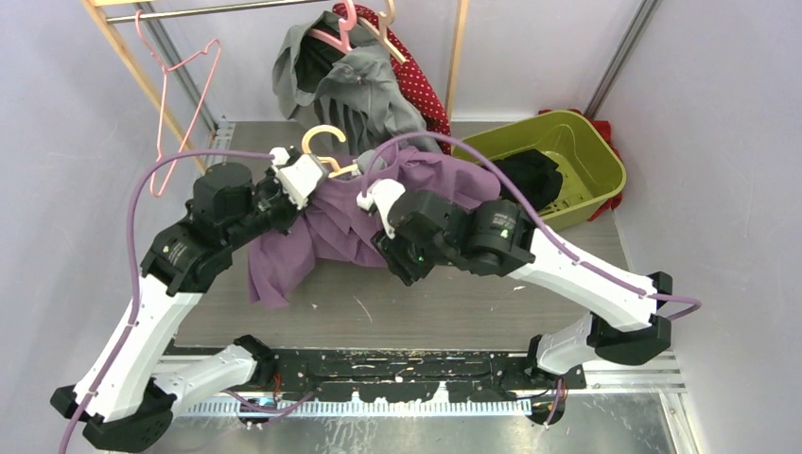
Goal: Remove the skirt from the hanger
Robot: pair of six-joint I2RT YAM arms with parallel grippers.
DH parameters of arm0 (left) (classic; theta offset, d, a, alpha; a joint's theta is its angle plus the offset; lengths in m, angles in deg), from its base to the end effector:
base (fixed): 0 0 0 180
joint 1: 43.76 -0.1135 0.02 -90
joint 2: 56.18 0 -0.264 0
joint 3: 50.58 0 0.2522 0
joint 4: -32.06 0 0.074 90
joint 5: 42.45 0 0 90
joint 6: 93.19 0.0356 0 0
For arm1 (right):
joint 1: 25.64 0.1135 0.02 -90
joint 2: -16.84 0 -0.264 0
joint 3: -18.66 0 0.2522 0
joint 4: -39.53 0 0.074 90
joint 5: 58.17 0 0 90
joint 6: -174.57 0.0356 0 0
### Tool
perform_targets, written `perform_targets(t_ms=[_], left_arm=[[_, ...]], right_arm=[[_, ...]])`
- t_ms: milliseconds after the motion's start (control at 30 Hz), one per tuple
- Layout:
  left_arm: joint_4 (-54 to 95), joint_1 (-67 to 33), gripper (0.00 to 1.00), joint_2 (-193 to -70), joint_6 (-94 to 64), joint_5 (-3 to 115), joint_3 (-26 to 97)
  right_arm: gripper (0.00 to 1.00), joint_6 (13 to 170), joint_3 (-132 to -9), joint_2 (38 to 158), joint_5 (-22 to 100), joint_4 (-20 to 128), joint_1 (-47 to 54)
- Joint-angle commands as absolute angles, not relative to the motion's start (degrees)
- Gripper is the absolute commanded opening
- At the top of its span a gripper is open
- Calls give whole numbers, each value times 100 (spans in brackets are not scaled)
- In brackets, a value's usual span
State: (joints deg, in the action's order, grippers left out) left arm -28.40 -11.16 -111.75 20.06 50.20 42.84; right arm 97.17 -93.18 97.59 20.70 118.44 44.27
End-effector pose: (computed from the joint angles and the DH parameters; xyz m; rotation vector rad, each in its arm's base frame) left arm 0.1432 -0.0935 0.4439 0.9484 1.7245 -0.1523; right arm 0.0981 0.2481 0.4236 -1.0852 2.1763 0.4400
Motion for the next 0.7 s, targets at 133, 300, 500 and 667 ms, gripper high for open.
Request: perform_targets(t_ms=[133, 300, 500, 667], left_arm=[[-1617, -1134, 0, -10396, 2600, 5524, 3805], [-1541, -1133, 0, -9896, 2951, 5482, 3305], [-1581, -1134, 0, -9685, 3035, 5603, 3225], [-1576, -1135, 0, -9585, 3017, 5837, 3256]], right_arm=[[40, 9272, -12232, 10332, 1735, 13065, 4466], [45, 8934, -12848, 10477, 1506, 13175, 4480], [61, 8533, -12650, 10562, 1540, 12732, 4485], [63, 8379, -12750, 10836, 1625, 12710, 4483]])
